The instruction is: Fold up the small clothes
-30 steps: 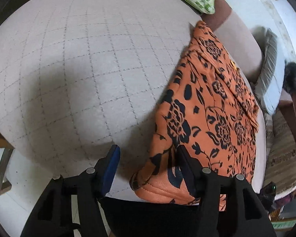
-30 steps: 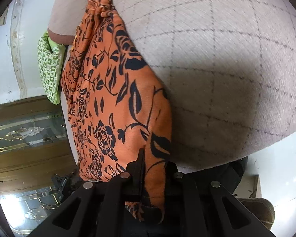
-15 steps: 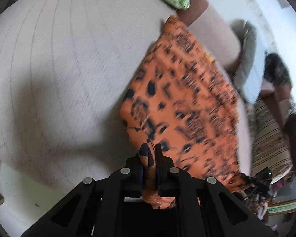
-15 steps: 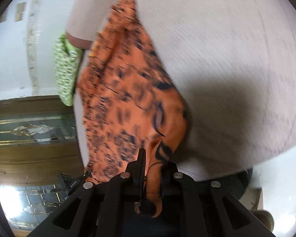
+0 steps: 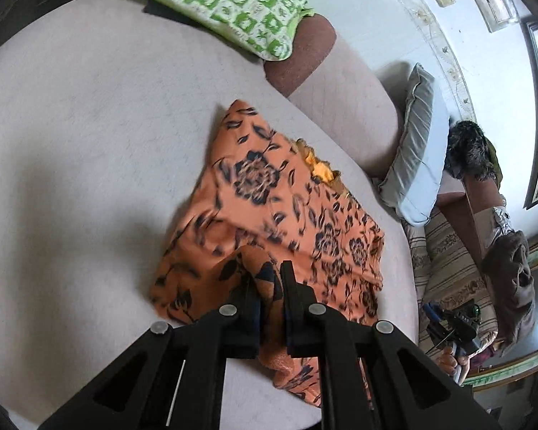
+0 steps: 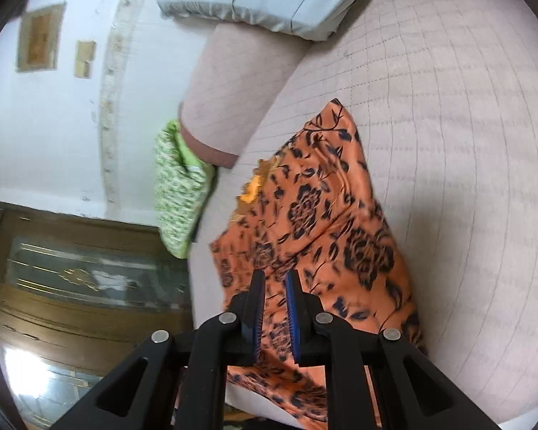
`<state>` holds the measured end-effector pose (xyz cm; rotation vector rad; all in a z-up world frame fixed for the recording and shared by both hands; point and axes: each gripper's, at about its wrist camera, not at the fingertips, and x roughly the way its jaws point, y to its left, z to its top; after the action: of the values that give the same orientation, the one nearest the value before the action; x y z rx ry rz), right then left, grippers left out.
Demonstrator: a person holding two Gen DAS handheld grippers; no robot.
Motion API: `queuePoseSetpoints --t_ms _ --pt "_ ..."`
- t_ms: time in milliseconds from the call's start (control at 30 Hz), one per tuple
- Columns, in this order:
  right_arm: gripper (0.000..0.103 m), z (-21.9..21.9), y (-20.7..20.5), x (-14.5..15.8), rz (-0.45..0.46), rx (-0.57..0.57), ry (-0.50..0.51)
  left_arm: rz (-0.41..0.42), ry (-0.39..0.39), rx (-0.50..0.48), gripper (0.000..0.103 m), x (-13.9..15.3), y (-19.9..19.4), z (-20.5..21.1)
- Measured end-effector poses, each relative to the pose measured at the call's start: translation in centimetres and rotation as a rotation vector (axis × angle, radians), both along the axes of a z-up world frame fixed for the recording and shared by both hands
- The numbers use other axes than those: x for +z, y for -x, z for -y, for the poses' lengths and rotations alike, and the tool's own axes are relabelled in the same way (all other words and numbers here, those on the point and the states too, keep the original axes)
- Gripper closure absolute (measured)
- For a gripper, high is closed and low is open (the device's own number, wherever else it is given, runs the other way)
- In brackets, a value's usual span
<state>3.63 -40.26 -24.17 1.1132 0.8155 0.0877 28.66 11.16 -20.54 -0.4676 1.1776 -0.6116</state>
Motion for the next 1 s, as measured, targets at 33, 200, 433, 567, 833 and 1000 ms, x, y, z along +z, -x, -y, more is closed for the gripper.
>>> queuePoseSetpoints --t_ms 33,200,433,567,833,1000 --pt "0.087 -0.1 -0.3 0.1 -0.009 0.022 0.022 0.006 0.004 -0.007 0.094 0.0 -0.1 0.6" --pt "0.066 -1.8 1.0 -1.7 -0.149 0.199 0.11 0.013 0.009 -0.014 0.094 -0.4 0.4 1.3" --pt "0.023 -3.2 11.9 -6.8 -0.201 0.23 -0.066 0.026 -0.04 0.008 0.094 0.9 1.3 1.2" --pt "0.023 -5.0 15.0 -10.5 -0.249 0.189 -0.188 0.046 -0.071 0.006 0.094 1.9 2.4 1.7" --pt "0.086 -9.6 13.6 -14.3 -0.215 0.154 -0.253 0.059 -0.083 0.021 0.094 3.2 3.9 0.6" --pt "0.094 -7.8 11.3 -9.1 -0.122 0.064 0.019 0.07 -0.09 0.015 0.094 3.2 3.5 0.3"
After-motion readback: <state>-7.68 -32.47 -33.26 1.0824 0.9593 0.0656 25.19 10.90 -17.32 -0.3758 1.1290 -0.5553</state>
